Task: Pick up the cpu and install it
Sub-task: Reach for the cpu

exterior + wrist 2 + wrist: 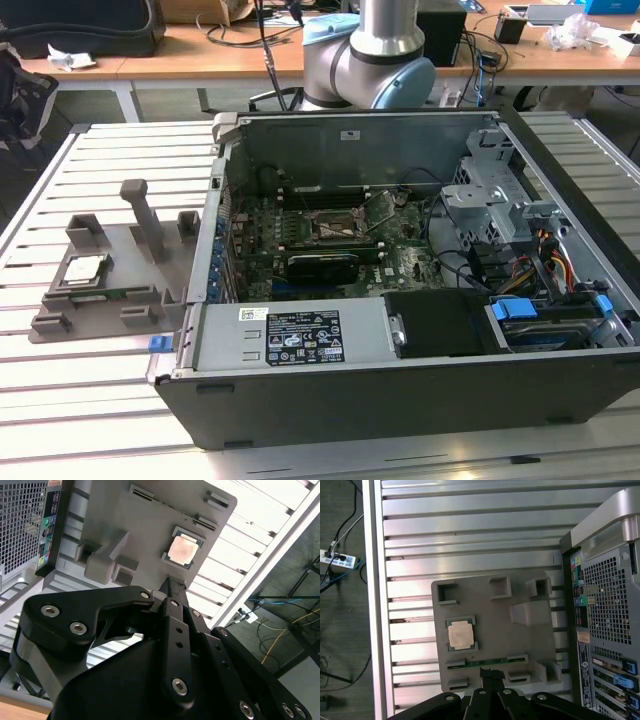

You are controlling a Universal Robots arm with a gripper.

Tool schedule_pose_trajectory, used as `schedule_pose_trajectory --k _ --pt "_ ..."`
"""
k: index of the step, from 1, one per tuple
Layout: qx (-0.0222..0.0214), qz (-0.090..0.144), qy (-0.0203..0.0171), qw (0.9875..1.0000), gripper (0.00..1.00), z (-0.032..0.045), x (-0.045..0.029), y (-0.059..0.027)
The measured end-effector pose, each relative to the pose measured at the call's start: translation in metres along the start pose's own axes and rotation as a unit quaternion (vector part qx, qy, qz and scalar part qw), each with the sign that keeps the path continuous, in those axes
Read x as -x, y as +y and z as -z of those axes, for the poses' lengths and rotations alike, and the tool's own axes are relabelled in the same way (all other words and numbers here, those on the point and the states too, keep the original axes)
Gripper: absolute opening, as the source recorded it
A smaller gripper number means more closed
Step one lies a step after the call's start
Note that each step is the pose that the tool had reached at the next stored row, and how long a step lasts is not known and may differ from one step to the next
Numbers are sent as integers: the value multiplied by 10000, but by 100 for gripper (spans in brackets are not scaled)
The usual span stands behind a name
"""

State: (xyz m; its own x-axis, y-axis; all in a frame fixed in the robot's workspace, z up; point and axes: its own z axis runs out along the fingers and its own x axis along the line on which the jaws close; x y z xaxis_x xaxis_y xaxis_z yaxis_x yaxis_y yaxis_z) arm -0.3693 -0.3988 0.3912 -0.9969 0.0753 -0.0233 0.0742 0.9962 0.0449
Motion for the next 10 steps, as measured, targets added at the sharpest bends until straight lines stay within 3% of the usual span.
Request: schedule_pose_trajectory --k 10 --pt "0 0 0 10000 11 1 -80 -6"
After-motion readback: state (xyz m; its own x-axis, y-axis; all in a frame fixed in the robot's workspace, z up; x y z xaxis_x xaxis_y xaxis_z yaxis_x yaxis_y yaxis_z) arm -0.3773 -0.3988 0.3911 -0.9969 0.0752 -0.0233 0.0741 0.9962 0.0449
